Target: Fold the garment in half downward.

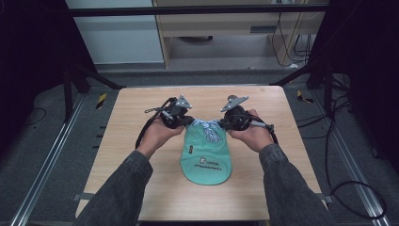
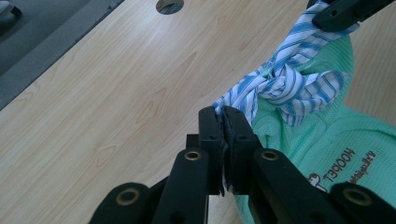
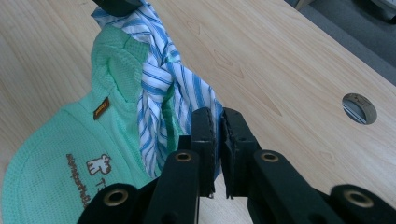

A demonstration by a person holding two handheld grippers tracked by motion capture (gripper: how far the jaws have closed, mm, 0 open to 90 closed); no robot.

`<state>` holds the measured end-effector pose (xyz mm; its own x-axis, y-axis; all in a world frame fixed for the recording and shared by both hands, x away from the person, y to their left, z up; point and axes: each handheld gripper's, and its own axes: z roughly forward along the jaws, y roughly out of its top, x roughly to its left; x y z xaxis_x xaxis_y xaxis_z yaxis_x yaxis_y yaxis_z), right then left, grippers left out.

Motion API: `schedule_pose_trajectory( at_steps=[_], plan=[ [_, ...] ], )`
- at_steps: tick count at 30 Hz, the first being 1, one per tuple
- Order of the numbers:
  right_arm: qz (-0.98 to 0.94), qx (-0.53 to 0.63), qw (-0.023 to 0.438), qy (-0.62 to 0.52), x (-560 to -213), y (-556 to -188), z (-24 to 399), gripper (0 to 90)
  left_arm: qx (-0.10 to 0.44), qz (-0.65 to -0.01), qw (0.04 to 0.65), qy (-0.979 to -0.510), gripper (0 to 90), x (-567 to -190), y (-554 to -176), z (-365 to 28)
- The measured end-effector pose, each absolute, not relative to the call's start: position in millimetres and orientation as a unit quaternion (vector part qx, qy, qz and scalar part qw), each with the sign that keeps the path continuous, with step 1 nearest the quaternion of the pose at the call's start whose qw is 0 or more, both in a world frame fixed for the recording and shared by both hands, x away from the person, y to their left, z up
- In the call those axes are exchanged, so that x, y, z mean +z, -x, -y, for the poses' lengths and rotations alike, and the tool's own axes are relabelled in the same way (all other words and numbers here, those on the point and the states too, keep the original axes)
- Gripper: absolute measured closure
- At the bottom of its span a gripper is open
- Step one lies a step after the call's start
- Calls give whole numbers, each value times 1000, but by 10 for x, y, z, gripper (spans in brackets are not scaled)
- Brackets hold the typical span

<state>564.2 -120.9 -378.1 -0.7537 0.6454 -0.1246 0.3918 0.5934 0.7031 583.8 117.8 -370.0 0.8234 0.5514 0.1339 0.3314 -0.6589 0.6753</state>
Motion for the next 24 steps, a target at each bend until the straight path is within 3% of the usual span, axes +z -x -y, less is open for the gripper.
schedule_pose_trajectory(
  at_steps=[24],
  plan=[
    [-870, 332, 210, -299, -3717, -5753, 1172, 841, 184, -254, 328, -891, 869, -3631, -5994, -1118]
  ],
)
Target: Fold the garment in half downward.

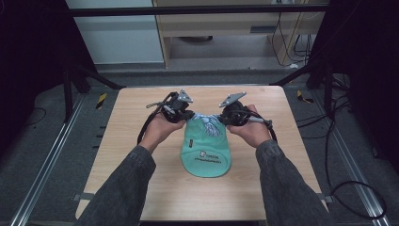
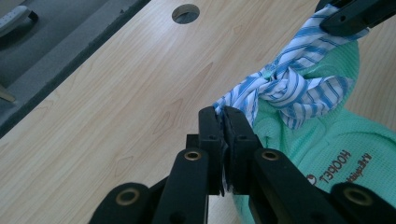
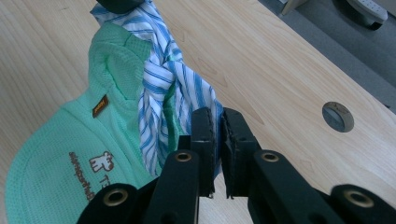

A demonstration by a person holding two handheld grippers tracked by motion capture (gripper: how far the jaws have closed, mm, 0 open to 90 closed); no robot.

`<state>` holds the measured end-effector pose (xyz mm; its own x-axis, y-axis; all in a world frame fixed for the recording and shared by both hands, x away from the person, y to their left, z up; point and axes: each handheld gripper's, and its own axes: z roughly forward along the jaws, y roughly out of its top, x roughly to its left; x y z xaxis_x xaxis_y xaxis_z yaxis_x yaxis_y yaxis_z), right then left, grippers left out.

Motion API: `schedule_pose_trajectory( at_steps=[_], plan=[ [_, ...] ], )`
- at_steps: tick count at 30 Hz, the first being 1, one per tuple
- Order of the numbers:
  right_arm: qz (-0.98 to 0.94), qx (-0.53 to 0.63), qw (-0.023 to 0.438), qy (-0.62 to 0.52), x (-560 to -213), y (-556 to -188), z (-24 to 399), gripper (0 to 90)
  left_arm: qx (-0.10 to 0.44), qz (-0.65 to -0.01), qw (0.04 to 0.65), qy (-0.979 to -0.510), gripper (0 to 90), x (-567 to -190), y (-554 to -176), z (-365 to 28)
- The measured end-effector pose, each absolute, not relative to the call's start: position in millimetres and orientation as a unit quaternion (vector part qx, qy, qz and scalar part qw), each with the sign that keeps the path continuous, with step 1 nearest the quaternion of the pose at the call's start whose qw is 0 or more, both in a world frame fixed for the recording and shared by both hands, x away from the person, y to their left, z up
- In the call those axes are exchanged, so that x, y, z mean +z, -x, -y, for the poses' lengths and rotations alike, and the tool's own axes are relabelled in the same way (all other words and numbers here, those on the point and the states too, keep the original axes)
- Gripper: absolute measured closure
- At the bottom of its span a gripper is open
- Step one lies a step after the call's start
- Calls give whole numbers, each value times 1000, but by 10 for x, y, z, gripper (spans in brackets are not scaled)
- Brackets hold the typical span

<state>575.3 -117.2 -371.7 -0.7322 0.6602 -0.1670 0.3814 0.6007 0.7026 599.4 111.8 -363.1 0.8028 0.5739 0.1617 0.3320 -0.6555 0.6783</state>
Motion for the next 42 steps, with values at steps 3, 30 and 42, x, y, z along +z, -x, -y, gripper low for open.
schedule_pose_trajectory(
  at_steps=[3, 30, 42],
  plan=[
    [-869, 331, 210, -302, -3715, -5769, 1178, 841, 181, -260, 332, -889, 869, -3640, -6020, -1114],
    [-864, 329, 221, -310, -3789, -5894, 1202, 840, 198, -255, 326, -888, 869, -3674, -6038, -1050],
    [-870, 330, 225, -288, -3863, -5701, 1176, 840, 208, -233, 324, -893, 869, -3753, -5822, -1099]
  ],
)
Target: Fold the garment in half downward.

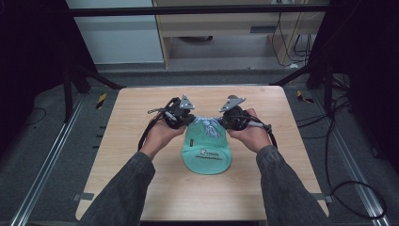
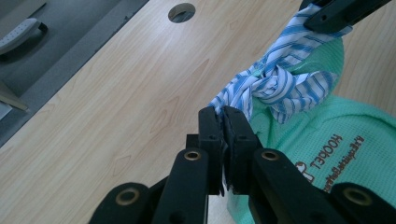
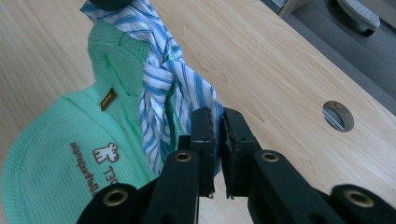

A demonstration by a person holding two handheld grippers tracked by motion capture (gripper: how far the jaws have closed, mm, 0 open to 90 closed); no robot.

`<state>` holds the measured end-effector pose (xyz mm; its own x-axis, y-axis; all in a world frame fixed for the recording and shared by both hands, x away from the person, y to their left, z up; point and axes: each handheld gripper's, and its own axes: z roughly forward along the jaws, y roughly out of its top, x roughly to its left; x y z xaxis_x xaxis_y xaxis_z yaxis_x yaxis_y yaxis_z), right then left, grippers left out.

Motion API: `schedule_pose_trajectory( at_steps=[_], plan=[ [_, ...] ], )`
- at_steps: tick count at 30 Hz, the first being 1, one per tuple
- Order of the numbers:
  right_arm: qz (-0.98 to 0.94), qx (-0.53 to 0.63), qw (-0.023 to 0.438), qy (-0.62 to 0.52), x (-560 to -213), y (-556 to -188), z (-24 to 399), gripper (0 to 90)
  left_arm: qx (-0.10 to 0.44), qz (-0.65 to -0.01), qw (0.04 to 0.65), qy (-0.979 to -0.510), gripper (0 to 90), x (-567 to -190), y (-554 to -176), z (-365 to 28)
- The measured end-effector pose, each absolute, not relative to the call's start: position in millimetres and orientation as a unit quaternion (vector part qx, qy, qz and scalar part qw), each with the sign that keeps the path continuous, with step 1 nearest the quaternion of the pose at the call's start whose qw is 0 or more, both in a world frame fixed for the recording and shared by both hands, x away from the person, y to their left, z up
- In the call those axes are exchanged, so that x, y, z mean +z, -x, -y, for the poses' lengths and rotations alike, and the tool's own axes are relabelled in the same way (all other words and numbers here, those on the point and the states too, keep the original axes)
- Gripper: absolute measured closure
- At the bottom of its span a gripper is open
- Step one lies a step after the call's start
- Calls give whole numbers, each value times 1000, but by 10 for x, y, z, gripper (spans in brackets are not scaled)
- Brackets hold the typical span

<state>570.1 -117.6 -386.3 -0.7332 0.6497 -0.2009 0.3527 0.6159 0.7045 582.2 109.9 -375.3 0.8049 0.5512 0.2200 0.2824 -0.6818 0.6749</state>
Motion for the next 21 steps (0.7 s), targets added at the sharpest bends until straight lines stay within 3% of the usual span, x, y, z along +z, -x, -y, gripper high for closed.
schedule_pose_trajectory(
  at_steps=[21],
  plan=[
    [-877, 343, 214, -260, -3939, -5438, 1151, 837, 200, -225, 333, -894, 869, -3866, -5573, -1224]
  ],
)
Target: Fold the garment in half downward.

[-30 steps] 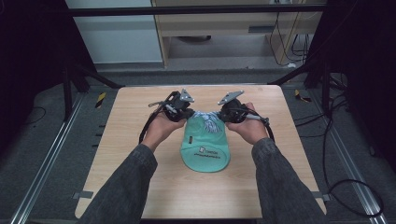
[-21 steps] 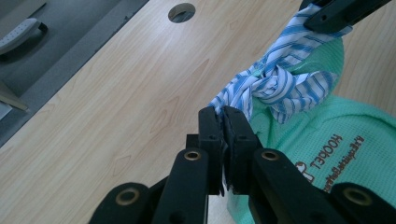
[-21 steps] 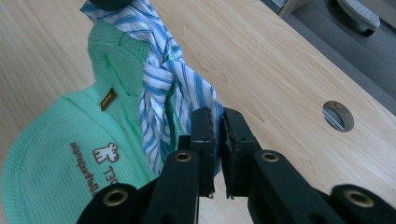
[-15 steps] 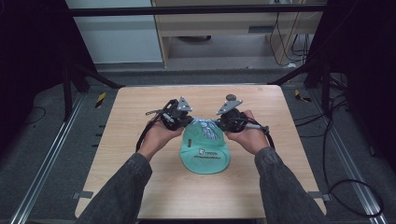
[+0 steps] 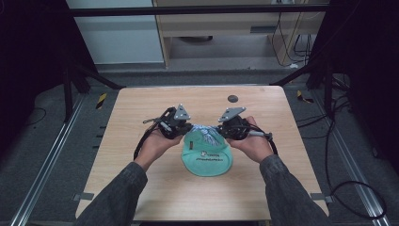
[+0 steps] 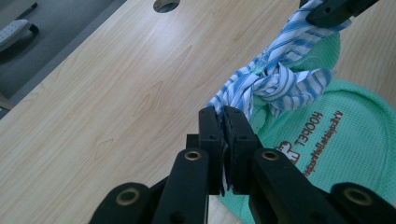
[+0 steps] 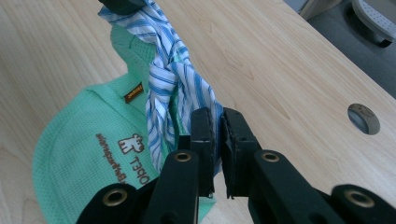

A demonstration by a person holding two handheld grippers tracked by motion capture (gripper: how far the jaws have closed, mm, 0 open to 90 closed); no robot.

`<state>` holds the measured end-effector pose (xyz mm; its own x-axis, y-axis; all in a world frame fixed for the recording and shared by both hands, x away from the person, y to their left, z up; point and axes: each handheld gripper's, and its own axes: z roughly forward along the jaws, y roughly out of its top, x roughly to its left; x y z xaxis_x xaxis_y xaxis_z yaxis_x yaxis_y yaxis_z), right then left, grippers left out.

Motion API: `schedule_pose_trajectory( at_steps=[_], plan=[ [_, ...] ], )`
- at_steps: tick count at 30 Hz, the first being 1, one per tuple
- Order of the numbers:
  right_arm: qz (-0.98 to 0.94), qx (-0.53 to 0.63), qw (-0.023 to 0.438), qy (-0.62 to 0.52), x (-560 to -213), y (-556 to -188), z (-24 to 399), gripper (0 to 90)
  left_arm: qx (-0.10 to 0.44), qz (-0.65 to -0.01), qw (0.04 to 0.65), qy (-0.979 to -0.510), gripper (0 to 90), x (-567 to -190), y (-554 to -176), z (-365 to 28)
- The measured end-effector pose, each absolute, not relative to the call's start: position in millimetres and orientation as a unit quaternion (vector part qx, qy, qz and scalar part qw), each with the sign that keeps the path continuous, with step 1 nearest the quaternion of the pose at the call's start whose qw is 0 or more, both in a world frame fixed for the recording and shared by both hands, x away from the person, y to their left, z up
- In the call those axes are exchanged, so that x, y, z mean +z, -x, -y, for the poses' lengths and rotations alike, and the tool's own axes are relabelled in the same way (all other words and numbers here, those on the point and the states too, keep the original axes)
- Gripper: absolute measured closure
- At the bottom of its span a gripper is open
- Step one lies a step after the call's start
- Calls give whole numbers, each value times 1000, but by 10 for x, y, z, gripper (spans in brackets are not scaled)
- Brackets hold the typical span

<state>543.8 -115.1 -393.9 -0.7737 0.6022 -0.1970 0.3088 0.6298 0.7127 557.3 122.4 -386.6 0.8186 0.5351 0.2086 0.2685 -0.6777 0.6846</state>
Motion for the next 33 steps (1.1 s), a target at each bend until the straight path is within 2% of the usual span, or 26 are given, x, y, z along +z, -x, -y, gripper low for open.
schedule_pose_trajectory(
  at_steps=[33],
  plan=[
    [-882, 353, 201, -241, -4187, -5120, 1130, 837, 189, -211, 354, -891, 867, -4105, -5226, -1298]
  ],
)
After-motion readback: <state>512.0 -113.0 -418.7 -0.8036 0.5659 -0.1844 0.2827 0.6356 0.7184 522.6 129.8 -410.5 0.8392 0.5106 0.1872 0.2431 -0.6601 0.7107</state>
